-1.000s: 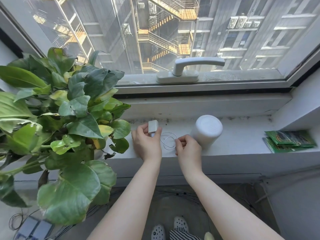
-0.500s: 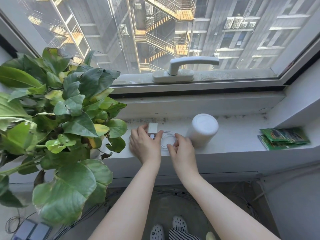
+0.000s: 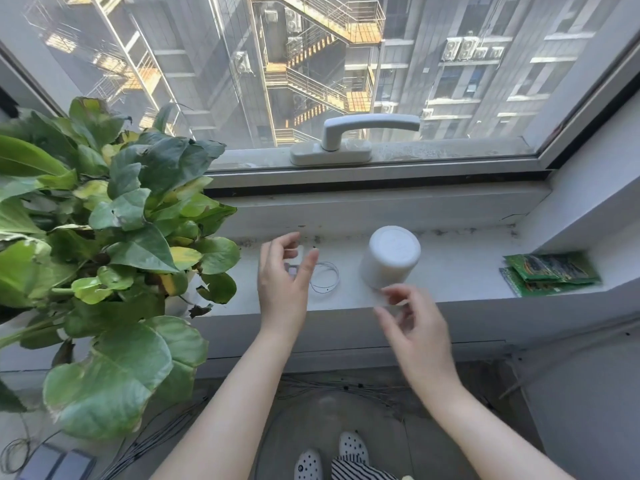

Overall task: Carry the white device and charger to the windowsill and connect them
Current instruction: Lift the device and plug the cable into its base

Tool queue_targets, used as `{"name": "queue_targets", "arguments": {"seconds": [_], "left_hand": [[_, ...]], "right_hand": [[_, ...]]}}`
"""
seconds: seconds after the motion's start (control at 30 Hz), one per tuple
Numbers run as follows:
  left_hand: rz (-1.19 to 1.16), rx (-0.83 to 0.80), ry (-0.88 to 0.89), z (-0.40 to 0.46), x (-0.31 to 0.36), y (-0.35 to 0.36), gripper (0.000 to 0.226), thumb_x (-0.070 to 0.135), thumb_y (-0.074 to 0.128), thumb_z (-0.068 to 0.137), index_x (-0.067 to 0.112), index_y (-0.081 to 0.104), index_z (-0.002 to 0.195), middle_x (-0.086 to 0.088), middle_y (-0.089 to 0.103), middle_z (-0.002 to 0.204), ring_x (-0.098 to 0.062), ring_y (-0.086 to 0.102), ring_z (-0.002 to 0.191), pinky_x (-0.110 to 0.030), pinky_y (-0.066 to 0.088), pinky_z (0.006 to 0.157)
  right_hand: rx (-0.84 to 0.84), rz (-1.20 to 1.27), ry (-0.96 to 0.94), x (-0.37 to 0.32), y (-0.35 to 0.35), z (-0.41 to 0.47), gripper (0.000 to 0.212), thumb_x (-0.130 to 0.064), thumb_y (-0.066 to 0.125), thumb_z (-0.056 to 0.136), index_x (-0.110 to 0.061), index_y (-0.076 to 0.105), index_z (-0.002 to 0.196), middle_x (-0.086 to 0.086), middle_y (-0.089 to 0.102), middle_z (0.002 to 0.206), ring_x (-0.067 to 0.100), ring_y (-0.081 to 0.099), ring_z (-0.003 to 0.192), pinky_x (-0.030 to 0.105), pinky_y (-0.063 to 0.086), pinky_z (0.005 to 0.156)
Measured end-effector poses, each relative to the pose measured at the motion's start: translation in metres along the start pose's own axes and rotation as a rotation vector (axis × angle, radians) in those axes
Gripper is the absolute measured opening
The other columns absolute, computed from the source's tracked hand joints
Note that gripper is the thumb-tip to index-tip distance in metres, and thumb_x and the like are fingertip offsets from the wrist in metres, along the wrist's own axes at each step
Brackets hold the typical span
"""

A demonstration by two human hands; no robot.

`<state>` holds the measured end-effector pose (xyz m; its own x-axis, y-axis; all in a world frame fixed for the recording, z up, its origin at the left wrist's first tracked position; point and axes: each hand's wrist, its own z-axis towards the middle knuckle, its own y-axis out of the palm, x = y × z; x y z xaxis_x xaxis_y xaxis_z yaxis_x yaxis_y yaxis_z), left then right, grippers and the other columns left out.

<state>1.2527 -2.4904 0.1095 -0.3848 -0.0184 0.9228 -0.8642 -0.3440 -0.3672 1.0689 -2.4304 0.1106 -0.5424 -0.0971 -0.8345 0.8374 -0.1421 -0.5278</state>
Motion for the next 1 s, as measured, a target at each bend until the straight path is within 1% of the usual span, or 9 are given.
{"name": "queue_targets", "arguments": {"seconds": [0.07,0.13,0.23,0.33,0.43,0.5,0.6,0.8,1.0], "left_hand": [[-0.014,-0.172,0.096,0.000,0.011,0.005,0.050,0.043,0.065,0.081,0.021,0.054,0.124,0.005,0.056,0.115,-0.004,0.054,0.107,-0.014,0.042,0.089],[-0.039,-0.323,0.137,0.001,0.019,0.015,0.059,0.041,0.070,0.077,0.020,0.052,0.129,0.006,0.056,0.121,-0.003,0.053,0.114,-0.017,0.042,0.095],[-0.044,-0.458,0.143,0.004,0.023,0.032,0.068,0.037,0.075,0.073,0.019,0.050,0.134,0.005,0.055,0.130,-0.005,0.051,0.120,-0.021,0.041,0.102],[-0.008,-0.507,0.148,0.008,0.022,0.044,0.075,0.039,0.077,0.070,0.020,0.049,0.136,0.006,0.055,0.134,-0.003,0.050,0.122,-0.019,0.039,0.103],[0.013,-0.518,0.143,0.010,0.020,0.051,0.078,0.040,0.077,0.069,0.020,0.047,0.138,0.008,0.054,0.136,0.001,0.049,0.122,-0.017,0.037,0.104],[0.009,-0.527,0.139,0.011,0.019,0.053,0.078,0.038,0.078,0.069,0.021,0.047,0.139,0.009,0.055,0.136,0.003,0.048,0.122,-0.017,0.036,0.105],[-0.003,-0.537,0.124,0.011,0.015,0.054,0.077,0.033,0.079,0.069,0.021,0.048,0.138,0.009,0.056,0.136,0.005,0.048,0.122,-0.016,0.036,0.106],[-0.012,-0.565,0.117,0.012,0.010,0.051,0.072,0.028,0.079,0.070,0.022,0.051,0.136,0.009,0.059,0.134,0.000,0.051,0.124,-0.015,0.036,0.103],[-0.056,-0.559,0.095,0.012,0.015,0.048,0.062,0.027,0.078,0.070,0.026,0.056,0.128,0.015,0.062,0.124,0.000,0.053,0.121,-0.025,0.039,0.107]], "right_hand": [[0.104,0.060,0.045,0.013,-0.024,0.016,0.026,-0.029,0.070,0.079,-0.035,0.055,0.099,-0.003,0.058,0.094,0.012,0.052,0.073,0.021,0.044,0.068],[0.117,0.102,0.103,0.024,-0.041,0.035,0.035,-0.035,0.070,0.075,-0.036,0.054,0.105,-0.002,0.057,0.104,0.011,0.054,0.085,0.027,0.047,0.073],[-0.054,0.093,0.107,0.039,-0.050,0.062,0.065,-0.043,0.074,0.070,-0.028,0.049,0.128,-0.005,0.055,0.127,0.008,0.052,0.113,0.027,0.046,0.089],[-0.234,0.083,0.078,0.045,-0.048,0.079,0.084,-0.050,0.076,0.065,-0.030,0.042,0.140,-0.011,0.051,0.137,0.004,0.045,0.127,0.024,0.040,0.100],[-0.323,0.123,0.050,0.044,-0.043,0.087,0.079,-0.036,0.081,0.069,-0.037,0.042,0.138,-0.022,0.050,0.136,0.004,0.047,0.127,0.025,0.039,0.102],[-0.350,0.160,0.039,0.042,-0.040,0.089,0.075,-0.034,0.082,0.067,-0.046,0.044,0.130,-0.034,0.052,0.129,0.005,0.050,0.124,0.024,0.040,0.101],[-0.364,0.190,0.027,0.042,-0.037,0.092,0.071,-0.032,0.082,0.064,-0.051,0.047,0.123,-0.041,0.055,0.121,0.002,0.052,0.122,0.018,0.041,0.097],[-0.350,0.208,0.017,0.047,-0.035,0.096,0.071,-0.026,0.083,0.062,-0.048,0.051,0.120,-0.040,0.057,0.119,0.002,0.053,0.121,0.014,0.044,0.092],[-0.360,0.237,0.011,0.044,-0.035,0.098,0.065,-0.023,0.084,0.061,-0.042,0.057,0.118,-0.027,0.063,0.119,0.006,0.058,0.115,0.019,0.046,0.091]]}}
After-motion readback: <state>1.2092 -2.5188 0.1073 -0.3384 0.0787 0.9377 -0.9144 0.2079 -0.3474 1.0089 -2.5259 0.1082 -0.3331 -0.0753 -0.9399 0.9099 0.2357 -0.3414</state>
